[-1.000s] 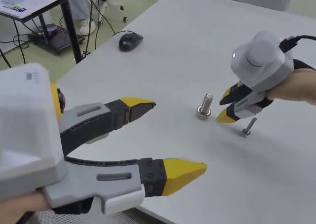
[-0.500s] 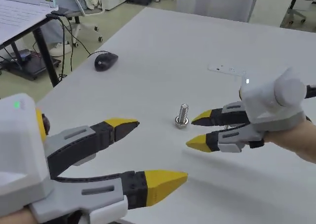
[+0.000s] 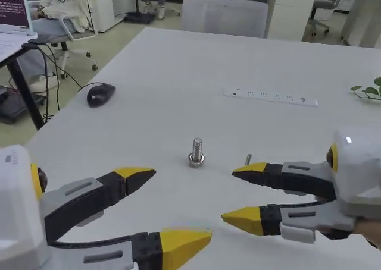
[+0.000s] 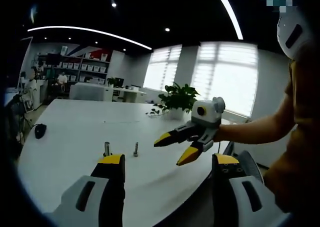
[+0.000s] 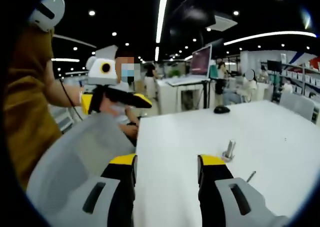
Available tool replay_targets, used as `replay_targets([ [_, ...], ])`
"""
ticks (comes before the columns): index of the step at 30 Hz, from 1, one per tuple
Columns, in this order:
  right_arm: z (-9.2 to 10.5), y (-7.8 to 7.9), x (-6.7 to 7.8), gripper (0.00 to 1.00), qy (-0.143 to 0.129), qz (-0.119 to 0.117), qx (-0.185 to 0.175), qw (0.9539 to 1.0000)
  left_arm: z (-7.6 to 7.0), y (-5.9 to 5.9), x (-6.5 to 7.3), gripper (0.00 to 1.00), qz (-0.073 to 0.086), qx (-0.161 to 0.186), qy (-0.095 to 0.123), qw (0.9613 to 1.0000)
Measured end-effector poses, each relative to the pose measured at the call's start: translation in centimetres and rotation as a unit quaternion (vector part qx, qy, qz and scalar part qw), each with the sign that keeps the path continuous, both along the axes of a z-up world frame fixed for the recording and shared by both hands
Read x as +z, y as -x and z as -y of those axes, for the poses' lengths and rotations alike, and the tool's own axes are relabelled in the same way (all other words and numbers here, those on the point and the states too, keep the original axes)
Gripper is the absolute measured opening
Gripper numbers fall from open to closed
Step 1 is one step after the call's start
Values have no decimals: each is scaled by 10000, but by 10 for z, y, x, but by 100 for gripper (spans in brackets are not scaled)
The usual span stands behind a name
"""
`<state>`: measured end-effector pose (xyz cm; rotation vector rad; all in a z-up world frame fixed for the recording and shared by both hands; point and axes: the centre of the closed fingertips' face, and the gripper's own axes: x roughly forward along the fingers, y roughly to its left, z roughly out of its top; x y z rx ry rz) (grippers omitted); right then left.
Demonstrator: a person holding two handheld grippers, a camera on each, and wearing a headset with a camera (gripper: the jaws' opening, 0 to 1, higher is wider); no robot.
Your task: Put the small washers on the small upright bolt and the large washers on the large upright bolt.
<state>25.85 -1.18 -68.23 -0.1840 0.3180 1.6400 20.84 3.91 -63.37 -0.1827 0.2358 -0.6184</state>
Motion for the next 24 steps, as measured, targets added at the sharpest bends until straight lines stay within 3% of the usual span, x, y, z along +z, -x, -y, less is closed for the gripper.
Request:
replay_targets([
  [8, 39, 6, 3, 60, -275, -210, -529, 9980, -1, 2, -4, 72, -52, -122, -75, 9999],
  [13, 64, -1, 4, 64, -405, -152, -998, 9941, -2, 3, -4, 73, -85, -149, -130, 9998],
  [24, 88, -4, 12, 74, -517, 102, -1465, 9878, -2, 3, -6, 74, -116, -165, -171, 9997],
])
